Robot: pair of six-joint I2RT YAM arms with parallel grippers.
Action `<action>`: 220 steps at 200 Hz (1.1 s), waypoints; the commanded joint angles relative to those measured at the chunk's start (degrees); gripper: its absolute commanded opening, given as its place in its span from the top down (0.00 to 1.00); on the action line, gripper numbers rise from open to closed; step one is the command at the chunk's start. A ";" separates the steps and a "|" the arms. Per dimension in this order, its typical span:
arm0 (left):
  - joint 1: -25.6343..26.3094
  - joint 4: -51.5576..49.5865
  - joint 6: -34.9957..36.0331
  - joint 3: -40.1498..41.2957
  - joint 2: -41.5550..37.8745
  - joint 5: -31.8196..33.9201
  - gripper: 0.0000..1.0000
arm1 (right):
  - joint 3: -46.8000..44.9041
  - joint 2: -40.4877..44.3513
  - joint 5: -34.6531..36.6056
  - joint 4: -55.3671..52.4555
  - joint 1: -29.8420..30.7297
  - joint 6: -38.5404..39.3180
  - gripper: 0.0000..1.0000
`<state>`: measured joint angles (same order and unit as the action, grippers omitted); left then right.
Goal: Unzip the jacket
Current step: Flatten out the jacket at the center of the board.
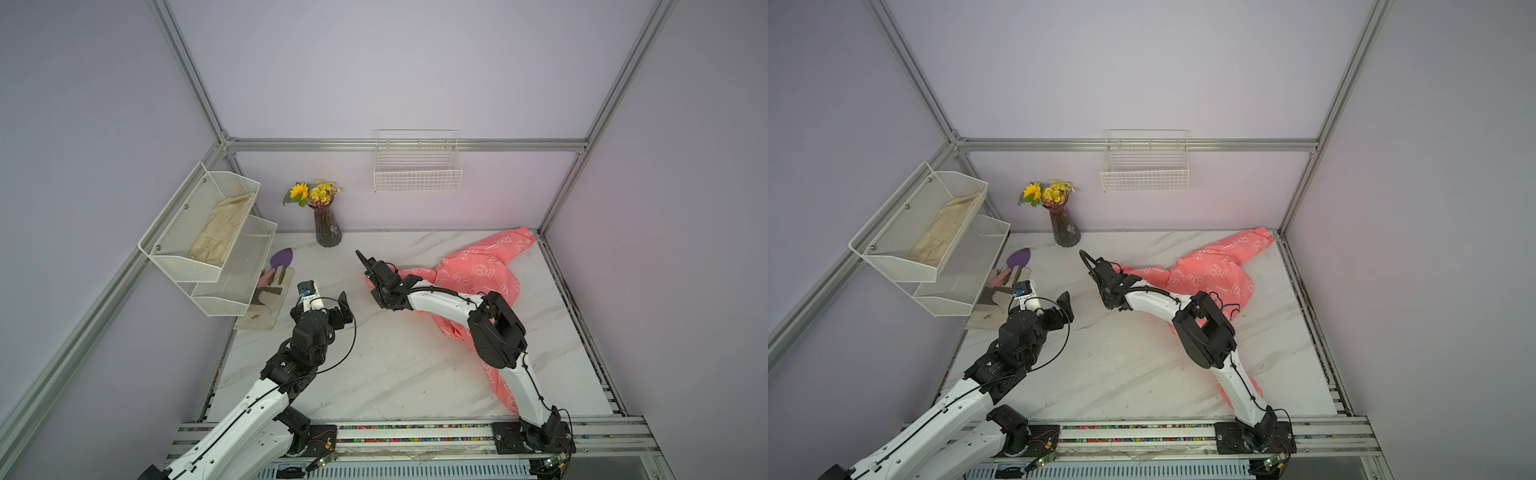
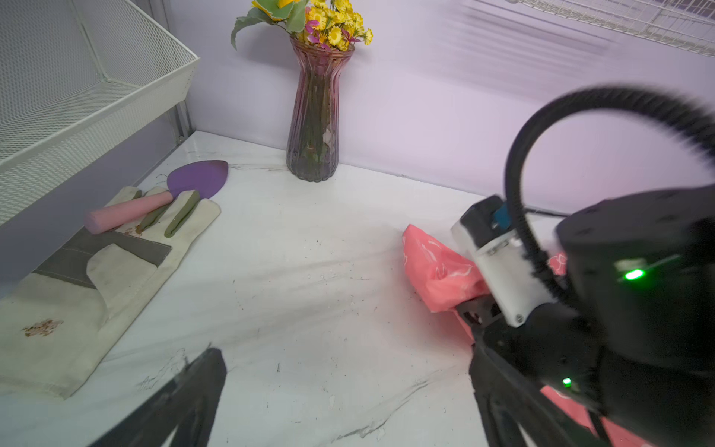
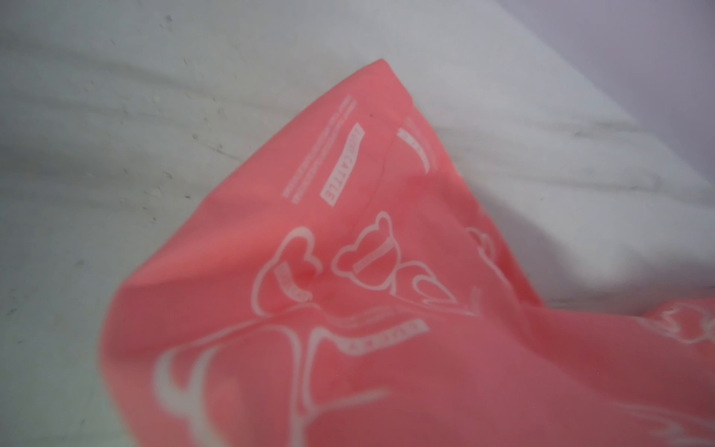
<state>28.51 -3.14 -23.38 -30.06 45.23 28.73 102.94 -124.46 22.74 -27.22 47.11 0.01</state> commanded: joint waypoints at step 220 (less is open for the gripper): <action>-7.36 -13.82 61.89 -51.02 55.89 -94.05 0.00 | -29.12 69.57 -87.40 14.95 -27.07 -4.19 1.00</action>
<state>17.17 -16.03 32.42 -74.81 95.07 -59.00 71.81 -56.36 -59.44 -19.94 20.25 -0.03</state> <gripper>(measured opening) 0.995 0.056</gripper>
